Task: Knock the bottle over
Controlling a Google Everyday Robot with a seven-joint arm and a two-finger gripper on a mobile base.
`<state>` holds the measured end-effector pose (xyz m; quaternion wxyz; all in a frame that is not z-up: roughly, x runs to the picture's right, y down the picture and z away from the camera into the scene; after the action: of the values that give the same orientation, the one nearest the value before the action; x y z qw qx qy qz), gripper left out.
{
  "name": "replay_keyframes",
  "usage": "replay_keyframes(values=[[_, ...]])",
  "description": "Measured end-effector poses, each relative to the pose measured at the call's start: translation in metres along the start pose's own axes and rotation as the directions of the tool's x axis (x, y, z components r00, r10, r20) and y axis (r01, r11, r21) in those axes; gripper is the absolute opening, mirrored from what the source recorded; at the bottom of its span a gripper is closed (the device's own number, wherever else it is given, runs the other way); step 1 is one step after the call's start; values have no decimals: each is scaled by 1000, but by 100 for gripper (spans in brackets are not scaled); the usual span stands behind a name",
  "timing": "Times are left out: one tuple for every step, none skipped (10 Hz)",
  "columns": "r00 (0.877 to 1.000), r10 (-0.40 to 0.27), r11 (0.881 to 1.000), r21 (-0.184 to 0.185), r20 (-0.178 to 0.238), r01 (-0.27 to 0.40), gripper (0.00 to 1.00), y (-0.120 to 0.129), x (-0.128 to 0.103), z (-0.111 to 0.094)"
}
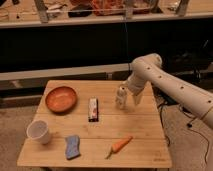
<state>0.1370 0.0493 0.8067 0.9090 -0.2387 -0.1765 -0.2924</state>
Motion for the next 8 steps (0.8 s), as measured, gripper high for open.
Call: replay_keyframes(values=[[1000,-5,1000,1,3,5,80,-1,-2,0],[1000,-9,1000,1,5,9,80,-1,-3,0],[1000,-13,1000,1,7,13,80,-1,-4,0],[1000,-18,1000,1,10,18,80,-2,-6,1],[1000,-24,1000,1,14,24,80,-2,-8,1],[999,-29,1000,3,18,29,80,-3,-10,3],[999,-32,999,4,19,32,80,-3,-11,3],[999,-36,999,5,22,36,74,-4,-13,2]])
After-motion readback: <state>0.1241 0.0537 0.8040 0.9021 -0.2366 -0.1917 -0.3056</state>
